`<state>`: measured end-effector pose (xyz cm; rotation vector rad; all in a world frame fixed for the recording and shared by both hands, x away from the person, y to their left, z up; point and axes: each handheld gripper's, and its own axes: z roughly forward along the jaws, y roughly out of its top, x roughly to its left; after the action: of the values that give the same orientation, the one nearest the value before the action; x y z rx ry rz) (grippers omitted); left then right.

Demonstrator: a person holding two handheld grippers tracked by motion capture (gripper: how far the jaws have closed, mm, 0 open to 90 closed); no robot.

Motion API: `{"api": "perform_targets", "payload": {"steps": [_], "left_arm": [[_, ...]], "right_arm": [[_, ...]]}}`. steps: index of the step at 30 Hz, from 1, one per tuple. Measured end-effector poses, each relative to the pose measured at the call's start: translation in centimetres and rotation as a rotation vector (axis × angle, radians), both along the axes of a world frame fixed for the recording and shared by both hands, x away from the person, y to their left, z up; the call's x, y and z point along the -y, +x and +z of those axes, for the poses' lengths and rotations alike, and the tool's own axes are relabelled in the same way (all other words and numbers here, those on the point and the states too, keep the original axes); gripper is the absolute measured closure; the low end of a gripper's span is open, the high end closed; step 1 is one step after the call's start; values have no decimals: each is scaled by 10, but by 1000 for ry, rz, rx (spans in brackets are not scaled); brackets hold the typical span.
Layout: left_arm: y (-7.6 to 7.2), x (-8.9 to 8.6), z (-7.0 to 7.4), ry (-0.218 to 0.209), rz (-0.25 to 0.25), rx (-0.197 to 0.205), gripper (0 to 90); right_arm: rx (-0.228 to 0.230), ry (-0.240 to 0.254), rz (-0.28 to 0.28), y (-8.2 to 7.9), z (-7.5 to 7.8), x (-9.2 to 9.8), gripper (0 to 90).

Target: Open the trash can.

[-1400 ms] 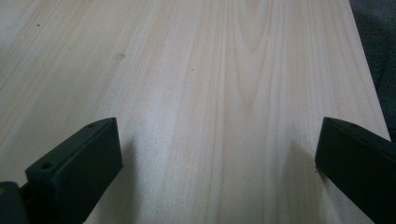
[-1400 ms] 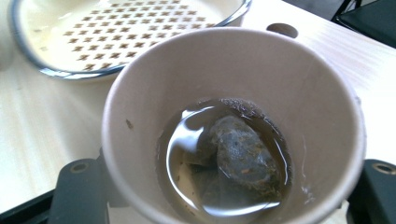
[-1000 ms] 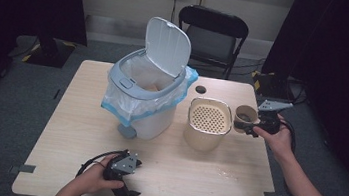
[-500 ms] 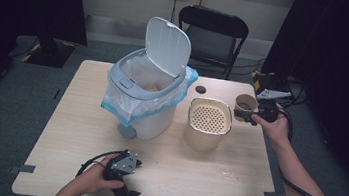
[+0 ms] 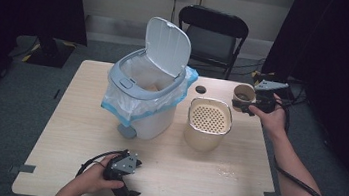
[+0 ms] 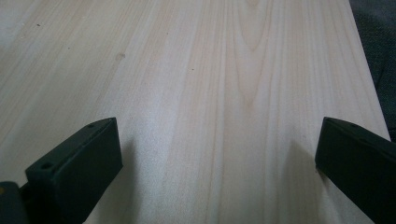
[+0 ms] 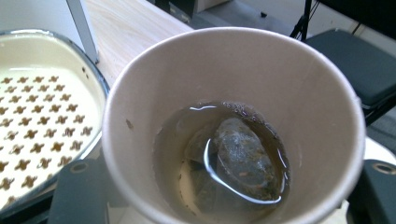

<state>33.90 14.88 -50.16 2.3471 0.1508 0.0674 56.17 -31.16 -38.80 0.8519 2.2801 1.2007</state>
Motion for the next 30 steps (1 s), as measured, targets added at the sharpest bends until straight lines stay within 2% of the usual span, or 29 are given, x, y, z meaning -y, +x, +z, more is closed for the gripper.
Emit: {"api": "perform_targets", "payload": {"steps": [9,12,19,25,30], "left_arm": [[0,0,0,-1,0,-2,0],[0,0,0,-1,-1,-1,0],[0,0,0,-1,-1,-1,0],[0,0,0,1,-1,-2,0],[0,0,0,4,-3,1,0]], "right_arm": [[71,-13,25,1,15,-13,275],[94,-47,42,0,19,-18,275],[161,-83,66,-5,27,-28,277],[225,-137,97,-11,33,-38,278],[309,-237,124,-19,37,-48,282]]}}
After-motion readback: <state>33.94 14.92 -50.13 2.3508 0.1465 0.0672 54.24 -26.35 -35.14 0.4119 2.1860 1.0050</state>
